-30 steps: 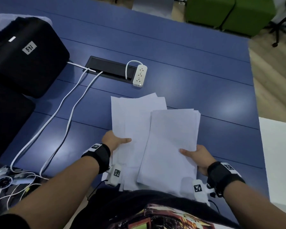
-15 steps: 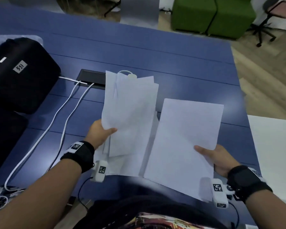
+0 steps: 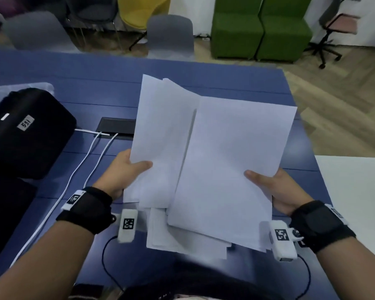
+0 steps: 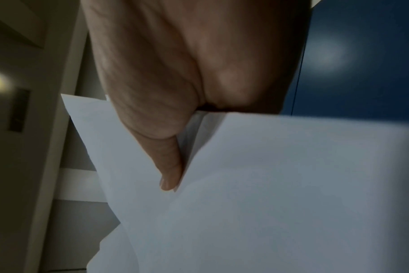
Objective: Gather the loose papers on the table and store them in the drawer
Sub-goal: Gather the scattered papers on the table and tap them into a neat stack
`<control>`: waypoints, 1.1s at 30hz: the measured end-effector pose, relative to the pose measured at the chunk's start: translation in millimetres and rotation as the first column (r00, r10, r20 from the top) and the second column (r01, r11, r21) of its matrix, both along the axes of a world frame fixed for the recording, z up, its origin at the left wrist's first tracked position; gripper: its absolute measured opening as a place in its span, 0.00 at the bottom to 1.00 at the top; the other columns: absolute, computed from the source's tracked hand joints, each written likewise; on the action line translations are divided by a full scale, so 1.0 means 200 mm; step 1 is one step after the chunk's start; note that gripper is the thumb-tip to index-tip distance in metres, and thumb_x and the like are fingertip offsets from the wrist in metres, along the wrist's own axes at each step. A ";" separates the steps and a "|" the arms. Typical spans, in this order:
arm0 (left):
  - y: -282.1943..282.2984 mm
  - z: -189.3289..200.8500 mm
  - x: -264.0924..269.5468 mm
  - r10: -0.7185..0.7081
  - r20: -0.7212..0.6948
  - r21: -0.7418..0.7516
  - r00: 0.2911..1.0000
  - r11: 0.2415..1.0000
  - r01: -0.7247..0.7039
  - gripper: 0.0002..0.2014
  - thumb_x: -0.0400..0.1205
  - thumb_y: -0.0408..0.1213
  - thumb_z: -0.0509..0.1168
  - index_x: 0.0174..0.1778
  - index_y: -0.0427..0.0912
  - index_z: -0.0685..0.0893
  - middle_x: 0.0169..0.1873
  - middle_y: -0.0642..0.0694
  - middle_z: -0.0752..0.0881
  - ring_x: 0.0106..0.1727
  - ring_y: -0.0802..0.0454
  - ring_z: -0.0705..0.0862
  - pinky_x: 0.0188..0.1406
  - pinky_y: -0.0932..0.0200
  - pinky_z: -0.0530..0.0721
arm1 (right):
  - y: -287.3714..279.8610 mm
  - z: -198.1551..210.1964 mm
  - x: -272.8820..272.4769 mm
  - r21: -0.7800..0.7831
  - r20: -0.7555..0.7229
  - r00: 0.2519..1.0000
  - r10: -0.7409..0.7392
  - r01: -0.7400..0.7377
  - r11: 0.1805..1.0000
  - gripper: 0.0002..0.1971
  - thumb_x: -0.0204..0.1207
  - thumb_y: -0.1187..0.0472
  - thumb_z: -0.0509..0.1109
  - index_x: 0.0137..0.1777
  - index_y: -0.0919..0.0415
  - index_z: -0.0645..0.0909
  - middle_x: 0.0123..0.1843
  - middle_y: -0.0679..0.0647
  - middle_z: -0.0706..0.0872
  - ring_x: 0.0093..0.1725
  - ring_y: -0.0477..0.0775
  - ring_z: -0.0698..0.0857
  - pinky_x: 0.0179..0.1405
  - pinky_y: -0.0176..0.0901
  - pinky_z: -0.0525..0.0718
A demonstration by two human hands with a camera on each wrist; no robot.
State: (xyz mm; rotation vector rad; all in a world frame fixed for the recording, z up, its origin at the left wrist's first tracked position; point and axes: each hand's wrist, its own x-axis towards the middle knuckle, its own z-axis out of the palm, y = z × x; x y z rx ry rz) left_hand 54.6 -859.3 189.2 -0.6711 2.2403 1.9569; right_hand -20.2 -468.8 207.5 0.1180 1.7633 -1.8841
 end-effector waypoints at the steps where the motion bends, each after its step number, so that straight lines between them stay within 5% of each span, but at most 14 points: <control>1: 0.02 0.02 0.00 -0.014 0.005 0.033 1.000 0.999 0.014 0.16 0.87 0.28 0.72 0.69 0.48 0.89 0.59 0.53 0.96 0.59 0.51 0.95 0.61 0.50 0.90 | -0.01 0.01 -0.01 -0.014 -0.011 1.000 0.011 -0.011 1.000 0.21 0.85 0.69 0.71 0.77 0.61 0.81 0.72 0.56 0.90 0.70 0.57 0.90 0.70 0.53 0.88; 4: 0.03 0.07 -0.02 -0.081 0.022 0.124 0.996 0.989 0.077 0.18 0.87 0.26 0.71 0.72 0.46 0.87 0.62 0.49 0.95 0.63 0.45 0.94 0.63 0.46 0.90 | -0.01 0.03 -0.05 -0.043 -0.027 1.000 0.013 -0.015 0.999 0.21 0.85 0.69 0.72 0.78 0.61 0.81 0.74 0.56 0.89 0.73 0.58 0.88 0.75 0.57 0.83; 9: 0.05 0.12 -0.05 -0.152 0.012 0.284 0.988 0.948 0.142 0.19 0.87 0.24 0.69 0.75 0.38 0.85 0.66 0.39 0.93 0.65 0.36 0.93 0.61 0.43 0.92 | -0.02 0.02 -0.09 -0.120 -0.043 0.995 -0.086 0.080 0.990 0.20 0.86 0.68 0.71 0.77 0.60 0.82 0.74 0.54 0.89 0.74 0.53 0.88 0.74 0.44 0.85; 12: 0.05 0.11 -0.07 -0.133 0.017 0.285 0.991 0.951 0.123 0.19 0.86 0.23 0.69 0.73 0.38 0.86 0.65 0.38 0.93 0.63 0.38 0.94 0.55 0.48 0.94 | 0.00 0.01 -0.10 -0.155 -0.001 0.989 -0.149 0.147 0.977 0.18 0.87 0.65 0.71 0.76 0.59 0.83 0.74 0.53 0.90 0.74 0.53 0.87 0.80 0.49 0.79; 18: 0.02 0.11 -0.07 -0.157 0.025 0.320 0.987 0.937 0.141 0.21 0.85 0.24 0.70 0.76 0.34 0.84 0.67 0.36 0.92 0.61 0.40 0.94 0.52 0.52 0.94 | 0.04 -0.01 -0.08 -0.172 0.156 0.982 -0.110 0.136 0.976 0.19 0.89 0.59 0.69 0.77 0.61 0.83 0.73 0.59 0.89 0.72 0.62 0.89 0.70 0.60 0.87; 24: 0.08 0.06 -0.07 -0.215 0.123 0.306 0.969 0.937 0.169 0.18 0.88 0.26 0.68 0.75 0.37 0.85 0.66 0.36 0.93 0.61 0.36 0.93 0.57 0.45 0.92 | -0.02 -0.01 -0.05 -0.185 0.189 0.981 -0.051 0.086 0.979 0.20 0.89 0.59 0.68 0.79 0.60 0.82 0.75 0.57 0.88 0.74 0.60 0.87 0.73 0.60 0.85; 29: 0.14 0.04 -0.08 -0.277 0.164 0.269 0.947 0.936 0.227 0.17 0.90 0.29 0.67 0.75 0.40 0.86 0.67 0.39 0.93 0.69 0.33 0.90 0.73 0.35 0.86 | -0.07 0.01 -0.04 -0.183 0.153 0.988 0.006 0.022 0.983 0.19 0.88 0.61 0.68 0.77 0.61 0.82 0.74 0.57 0.89 0.74 0.58 0.87 0.73 0.57 0.85; 33: 0.15 0.07 -0.09 -0.242 0.089 0.279 0.966 0.937 0.209 0.17 0.90 0.35 0.68 0.76 0.43 0.85 0.68 0.43 0.93 0.70 0.39 0.91 0.69 0.42 0.89 | -0.09 0.08 -0.07 -0.138 0.043 0.999 -0.015 0.020 0.990 0.19 0.87 0.63 0.70 0.76 0.64 0.83 0.74 0.59 0.89 0.75 0.58 0.87 0.82 0.60 0.79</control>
